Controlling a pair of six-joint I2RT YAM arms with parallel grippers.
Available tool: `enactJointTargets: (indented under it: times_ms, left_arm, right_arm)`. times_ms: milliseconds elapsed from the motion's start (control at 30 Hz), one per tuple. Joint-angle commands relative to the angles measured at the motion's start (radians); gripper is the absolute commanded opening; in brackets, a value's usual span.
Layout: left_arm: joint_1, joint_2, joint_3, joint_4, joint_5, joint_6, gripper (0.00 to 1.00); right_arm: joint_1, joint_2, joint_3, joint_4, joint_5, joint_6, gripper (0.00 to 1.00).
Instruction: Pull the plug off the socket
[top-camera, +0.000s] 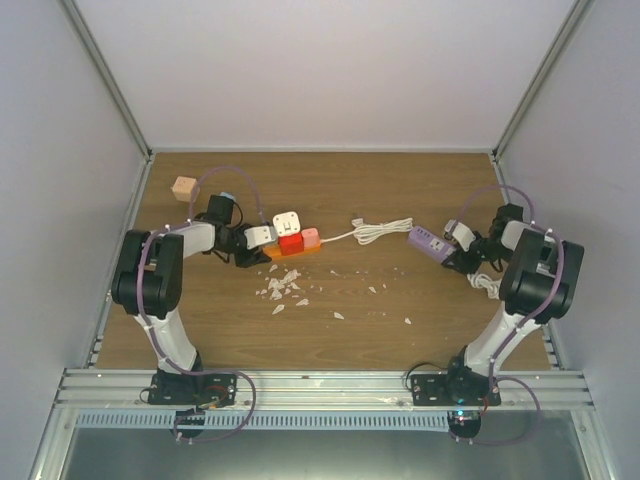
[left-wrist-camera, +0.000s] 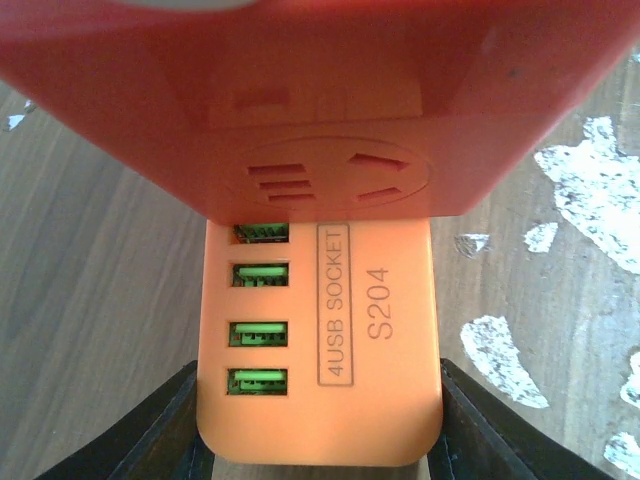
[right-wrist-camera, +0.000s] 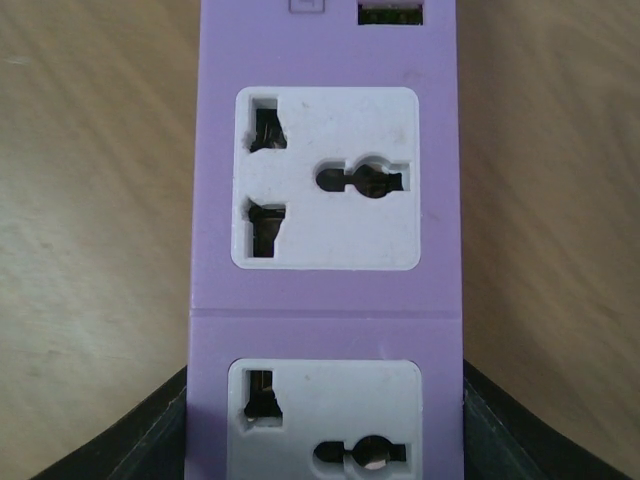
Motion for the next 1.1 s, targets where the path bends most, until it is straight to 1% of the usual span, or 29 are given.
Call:
enactJointTargets:
  times_ms: [0, 300, 433, 667, 800, 933, 967, 1067]
  left_arm:
    - [0.006, -0.03, -0.05, -0.025, -0.009, 0.084, 0.31]
    - [0.046, -0.059, -0.136, -0.057, 0.003, 0.203, 0.3]
    - [0.054, -0.077, -0.18, -0.058, -0.009, 0.252, 0.3]
    - [0.054, -0.087, -0.21, -0.094, 0.025, 0.322, 0.3]
    - [0.054, -0.088, -0.219, -0.107, 0.024, 0.353, 0.3]
    - [0.052, -0.088, -0.22, -0.115, 0.025, 0.365, 0.3]
    - [0.052, -0.088, -0.221, -0.114, 0.024, 0.366, 0.31]
    - [0.051, -0.09, -0.224, -0.105, 0.024, 0.363, 0.32]
  right_arm:
    - [-0.053, 0.071, 0.073, -0.019, 0.029, 0.014, 0.44]
    - [-0.057, 0.15, 0.2, -0.017, -0.003, 0.098, 0.44]
    - [-0.05, 0.177, 0.237, -0.017, -0.011, 0.107, 0.45]
    - [0.018, 0.211, 0.294, -0.015, -0.021, 0.136, 0.45]
    - [0.057, 0.249, 0.355, 0.005, -0.011, 0.192, 0.46]
    - [0.095, 0.301, 0.406, 0.045, 0.021, 0.245, 0.52]
    - [0.104, 0.309, 0.414, 0.046, 0.025, 0.251, 0.55]
    - [0.135, 0.312, 0.423, 0.04, 0.01, 0.256, 0.68]
